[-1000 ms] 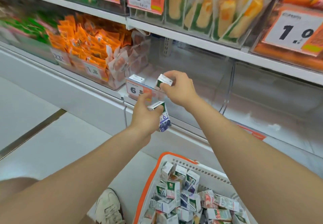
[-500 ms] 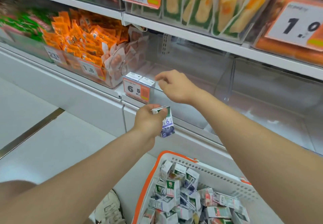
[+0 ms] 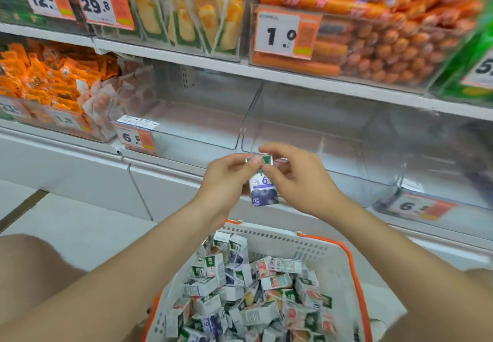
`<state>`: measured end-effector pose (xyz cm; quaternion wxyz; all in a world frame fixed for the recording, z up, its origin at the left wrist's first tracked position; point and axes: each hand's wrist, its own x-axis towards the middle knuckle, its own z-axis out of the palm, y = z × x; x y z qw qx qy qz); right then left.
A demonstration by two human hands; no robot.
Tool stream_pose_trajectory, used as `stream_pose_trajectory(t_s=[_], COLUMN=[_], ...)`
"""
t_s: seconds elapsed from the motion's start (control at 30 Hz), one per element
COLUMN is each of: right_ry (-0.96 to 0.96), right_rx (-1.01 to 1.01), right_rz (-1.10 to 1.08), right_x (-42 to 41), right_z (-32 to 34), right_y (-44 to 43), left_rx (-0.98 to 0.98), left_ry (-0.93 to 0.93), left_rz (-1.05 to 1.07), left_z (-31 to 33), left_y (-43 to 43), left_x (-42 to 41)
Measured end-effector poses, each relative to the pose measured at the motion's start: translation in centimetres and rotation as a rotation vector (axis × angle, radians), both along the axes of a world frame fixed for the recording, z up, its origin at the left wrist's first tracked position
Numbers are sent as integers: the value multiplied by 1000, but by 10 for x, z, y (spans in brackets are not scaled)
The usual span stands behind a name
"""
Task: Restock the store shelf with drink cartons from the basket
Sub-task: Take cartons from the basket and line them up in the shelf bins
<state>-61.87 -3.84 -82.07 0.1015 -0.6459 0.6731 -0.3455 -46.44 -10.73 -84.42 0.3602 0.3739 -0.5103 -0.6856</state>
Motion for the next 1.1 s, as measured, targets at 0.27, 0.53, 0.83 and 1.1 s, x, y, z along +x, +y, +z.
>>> stream_pose_trajectory(t_s=[0.27,0.53,0.83,1.1], right_ry=[-286,-28,286,70], right_rx=[162,-43,368,581], right_rz=[-89,-468,-487,-456], right_x=[-74,-157,-260,-258], right_z=[13,49,15,6], right_y=[71,143,155,135], left_rx=[-165,-752,-1159,-1195], left_ry=[-10,-339,-698,-618], left_rz=[-138,-159,-326,-384], left_z=[18,19,-21,-32], left_y=[50,84,101,93], left_x=[-77,-175,-209,-196])
